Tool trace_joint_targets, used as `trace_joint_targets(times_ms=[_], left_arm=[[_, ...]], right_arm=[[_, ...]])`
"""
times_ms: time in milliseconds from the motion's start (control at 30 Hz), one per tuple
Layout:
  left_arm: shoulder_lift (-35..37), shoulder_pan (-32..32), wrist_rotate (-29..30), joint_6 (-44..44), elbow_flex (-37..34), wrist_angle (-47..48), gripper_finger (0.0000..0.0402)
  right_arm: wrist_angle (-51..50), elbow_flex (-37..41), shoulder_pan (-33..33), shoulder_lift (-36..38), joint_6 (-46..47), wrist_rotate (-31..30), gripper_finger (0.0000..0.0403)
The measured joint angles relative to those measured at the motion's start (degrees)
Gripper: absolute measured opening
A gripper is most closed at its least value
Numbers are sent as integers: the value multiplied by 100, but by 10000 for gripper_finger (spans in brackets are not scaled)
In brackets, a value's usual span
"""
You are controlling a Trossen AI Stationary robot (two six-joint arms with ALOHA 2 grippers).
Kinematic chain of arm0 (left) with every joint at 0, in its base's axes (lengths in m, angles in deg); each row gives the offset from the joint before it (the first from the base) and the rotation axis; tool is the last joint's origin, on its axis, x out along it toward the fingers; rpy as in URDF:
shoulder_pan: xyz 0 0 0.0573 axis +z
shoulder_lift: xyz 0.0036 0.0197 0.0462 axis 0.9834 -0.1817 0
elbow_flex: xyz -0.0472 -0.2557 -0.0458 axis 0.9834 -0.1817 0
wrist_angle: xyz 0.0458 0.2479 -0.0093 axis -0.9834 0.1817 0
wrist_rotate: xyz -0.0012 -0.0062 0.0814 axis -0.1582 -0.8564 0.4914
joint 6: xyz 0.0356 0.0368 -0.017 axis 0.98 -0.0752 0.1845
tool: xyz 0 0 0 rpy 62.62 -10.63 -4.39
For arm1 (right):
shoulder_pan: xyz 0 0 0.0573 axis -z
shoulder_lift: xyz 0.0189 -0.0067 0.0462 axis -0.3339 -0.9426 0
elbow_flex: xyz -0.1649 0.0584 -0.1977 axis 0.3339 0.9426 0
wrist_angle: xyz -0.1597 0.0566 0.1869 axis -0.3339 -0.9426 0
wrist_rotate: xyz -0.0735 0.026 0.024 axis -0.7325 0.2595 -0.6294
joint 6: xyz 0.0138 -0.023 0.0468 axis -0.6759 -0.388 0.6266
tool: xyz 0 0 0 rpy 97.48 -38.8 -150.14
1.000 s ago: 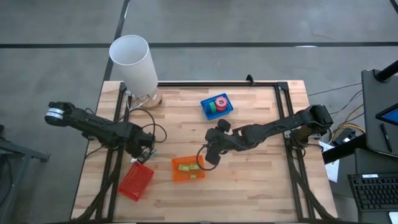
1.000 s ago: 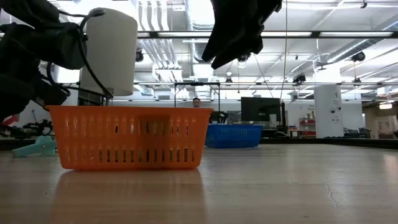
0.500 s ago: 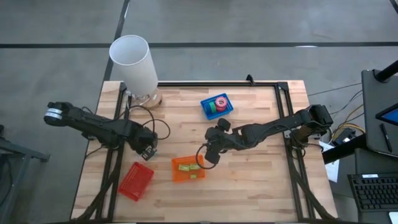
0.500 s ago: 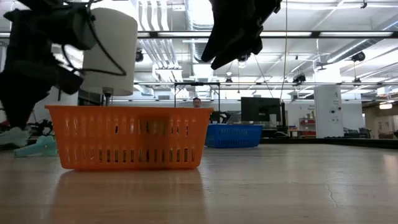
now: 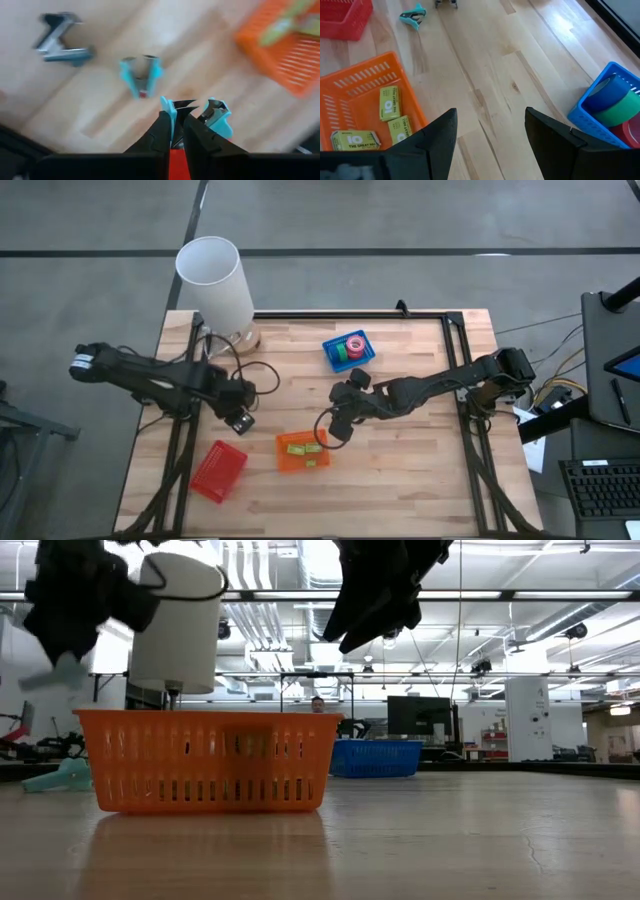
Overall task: Pick and place Stapler, Stapler remover, tape
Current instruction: Put the left light blue staple remover into the red bin
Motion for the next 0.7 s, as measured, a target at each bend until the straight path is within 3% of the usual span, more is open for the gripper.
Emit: trace_joint_targets(times_ms=[333,700], left_arm=[[0,-487,-721,-502,798,-10,48],[-120,-2271,-754,-1937,776,-5,46]], right_arm=[[-6,0,0,0,0,0,224],[-152,0,0,0,-90,7,224]])
